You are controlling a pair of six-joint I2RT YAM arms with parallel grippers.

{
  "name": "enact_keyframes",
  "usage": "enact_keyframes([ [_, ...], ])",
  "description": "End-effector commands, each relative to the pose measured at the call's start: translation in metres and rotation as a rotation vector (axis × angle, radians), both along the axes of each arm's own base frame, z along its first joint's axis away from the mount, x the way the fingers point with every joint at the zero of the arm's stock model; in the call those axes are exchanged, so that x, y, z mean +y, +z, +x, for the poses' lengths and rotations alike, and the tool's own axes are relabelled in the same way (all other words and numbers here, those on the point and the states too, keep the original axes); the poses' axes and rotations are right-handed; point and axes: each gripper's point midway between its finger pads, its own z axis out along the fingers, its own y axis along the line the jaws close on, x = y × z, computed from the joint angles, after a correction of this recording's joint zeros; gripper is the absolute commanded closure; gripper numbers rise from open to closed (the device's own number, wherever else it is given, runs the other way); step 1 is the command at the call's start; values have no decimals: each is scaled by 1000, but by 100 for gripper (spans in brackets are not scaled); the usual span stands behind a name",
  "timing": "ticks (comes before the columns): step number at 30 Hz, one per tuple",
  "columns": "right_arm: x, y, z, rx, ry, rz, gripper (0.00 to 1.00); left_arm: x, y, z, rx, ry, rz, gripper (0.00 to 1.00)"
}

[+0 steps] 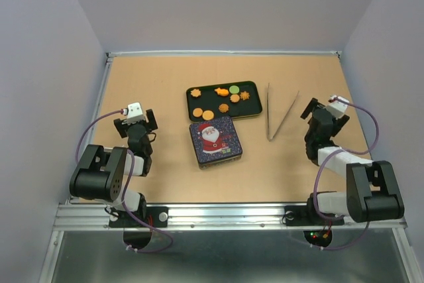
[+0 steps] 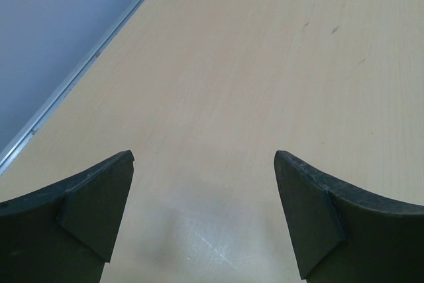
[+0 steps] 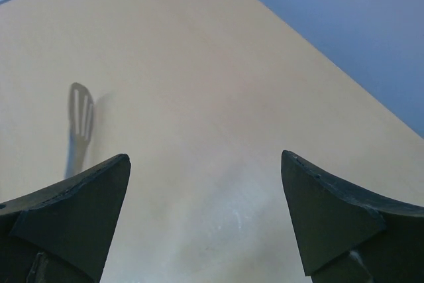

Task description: Pack the cookies

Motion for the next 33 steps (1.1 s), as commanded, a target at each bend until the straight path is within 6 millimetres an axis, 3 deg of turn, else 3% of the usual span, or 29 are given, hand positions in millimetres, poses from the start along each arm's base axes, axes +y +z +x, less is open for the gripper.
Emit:
enact_keyframes([
  [1,-17,1,1,-101,-52,13,0,-1,83,13,-335,6,-30,1],
  [2,-17,2,1,-124,-46,10,0,-2,83,12,-336,5,-31,1],
  [4,-11,-18,-3,-83,-5,11,0,-2,83,12,-335,5,-30,1],
  [7,-7,-13,-4,-147,33,10,0,-2,83,13,-336,3,-30,1],
  [13,28,-15,6,-219,260,3,0,-2,84,13,-338,3,-31,1],
  [14,50,-27,13,-169,395,1,0,-1,83,13,-336,6,-29,1],
  [15,53,-31,18,-155,416,-34,0,-2,83,13,-335,3,-30,1],
  [33,50,-30,22,-148,400,-32,0,-2,84,13,-337,5,-29,1],
])
